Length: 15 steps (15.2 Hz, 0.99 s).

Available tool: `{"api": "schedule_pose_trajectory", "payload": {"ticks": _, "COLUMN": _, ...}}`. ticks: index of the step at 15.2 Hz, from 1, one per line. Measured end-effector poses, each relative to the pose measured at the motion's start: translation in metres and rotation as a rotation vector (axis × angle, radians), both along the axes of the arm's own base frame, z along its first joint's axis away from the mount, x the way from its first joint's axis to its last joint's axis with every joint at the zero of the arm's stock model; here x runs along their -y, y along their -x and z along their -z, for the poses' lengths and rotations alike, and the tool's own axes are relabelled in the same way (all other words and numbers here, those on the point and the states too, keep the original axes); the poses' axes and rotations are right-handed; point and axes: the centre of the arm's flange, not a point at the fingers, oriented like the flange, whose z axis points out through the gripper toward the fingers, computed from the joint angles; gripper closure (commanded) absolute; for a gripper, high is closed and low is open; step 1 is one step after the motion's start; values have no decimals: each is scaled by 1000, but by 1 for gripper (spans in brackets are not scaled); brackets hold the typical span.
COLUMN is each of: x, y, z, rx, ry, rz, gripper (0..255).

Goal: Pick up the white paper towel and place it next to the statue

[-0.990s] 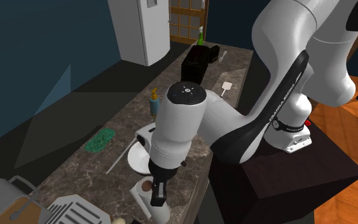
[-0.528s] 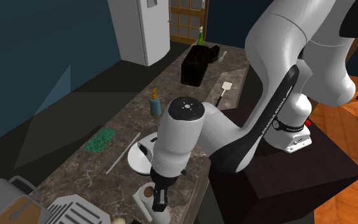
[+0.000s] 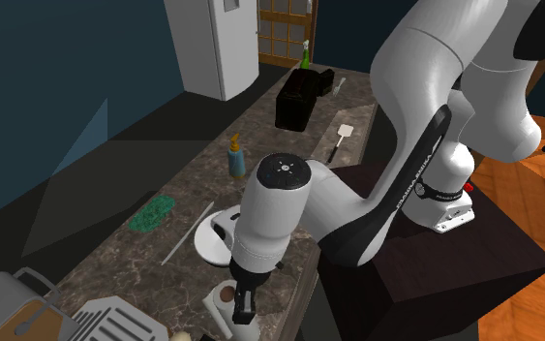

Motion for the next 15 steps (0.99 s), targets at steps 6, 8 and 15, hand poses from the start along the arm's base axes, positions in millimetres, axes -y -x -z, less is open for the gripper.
{"api": "schedule_pose_trajectory", "payload": {"ticks": 6, "x": 0, "y": 0, "z": 0, "rx": 0, "ry": 0, "rz": 0, "gripper": 0}}
{"api": "schedule_pose_trajectory", "payload": {"ticks": 8, "x": 0, "y": 3, "z": -15, "rx": 0, "ry": 0, "rz": 0, "gripper": 0}}
{"api": "schedule_pose_trajectory", "payload": {"ticks": 15, "x": 2, "y": 13, "z": -48, "rx": 0, "ry": 0, "rz": 0, "gripper": 0}}
